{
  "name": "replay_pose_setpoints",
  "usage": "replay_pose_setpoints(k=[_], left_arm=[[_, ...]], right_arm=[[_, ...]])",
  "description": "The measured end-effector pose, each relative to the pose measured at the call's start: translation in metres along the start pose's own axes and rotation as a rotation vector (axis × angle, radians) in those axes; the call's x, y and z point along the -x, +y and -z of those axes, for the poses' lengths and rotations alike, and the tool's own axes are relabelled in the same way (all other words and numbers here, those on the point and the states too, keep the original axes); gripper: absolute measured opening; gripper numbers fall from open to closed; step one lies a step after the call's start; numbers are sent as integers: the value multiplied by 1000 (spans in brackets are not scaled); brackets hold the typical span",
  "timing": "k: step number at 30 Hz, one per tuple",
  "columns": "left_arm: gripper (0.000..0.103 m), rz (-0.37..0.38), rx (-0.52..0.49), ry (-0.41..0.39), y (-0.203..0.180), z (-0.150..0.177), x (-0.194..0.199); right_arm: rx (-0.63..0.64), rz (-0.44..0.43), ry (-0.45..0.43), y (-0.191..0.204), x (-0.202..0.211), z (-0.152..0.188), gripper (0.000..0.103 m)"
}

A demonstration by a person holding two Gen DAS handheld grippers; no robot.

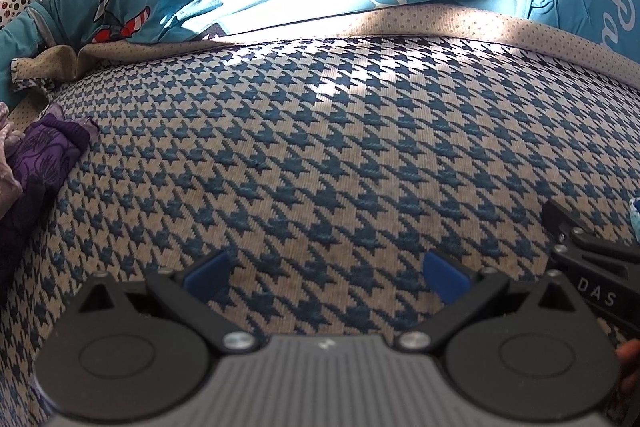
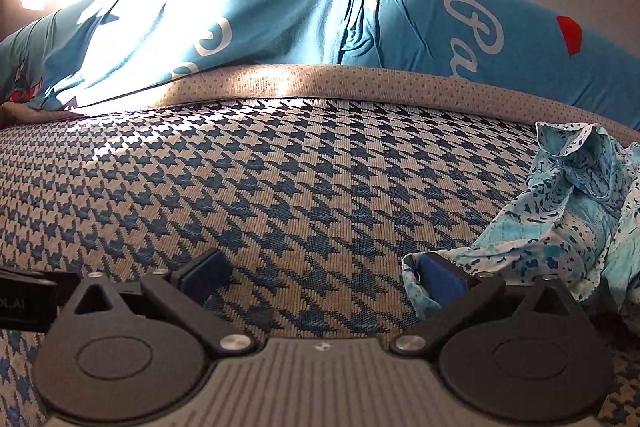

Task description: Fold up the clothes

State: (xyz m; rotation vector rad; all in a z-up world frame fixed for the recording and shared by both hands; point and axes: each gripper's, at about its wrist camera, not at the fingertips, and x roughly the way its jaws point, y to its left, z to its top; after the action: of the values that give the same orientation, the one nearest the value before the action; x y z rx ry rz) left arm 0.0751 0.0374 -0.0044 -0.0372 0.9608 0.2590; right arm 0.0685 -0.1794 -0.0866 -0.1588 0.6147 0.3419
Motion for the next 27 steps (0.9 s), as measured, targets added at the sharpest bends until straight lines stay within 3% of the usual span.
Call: replay_pose_setpoints(k=[27], left_arm=[[103,19,2,-8,0,-2,-4]], right_arm=[[-2,5,-3,2,0,-1,103]])
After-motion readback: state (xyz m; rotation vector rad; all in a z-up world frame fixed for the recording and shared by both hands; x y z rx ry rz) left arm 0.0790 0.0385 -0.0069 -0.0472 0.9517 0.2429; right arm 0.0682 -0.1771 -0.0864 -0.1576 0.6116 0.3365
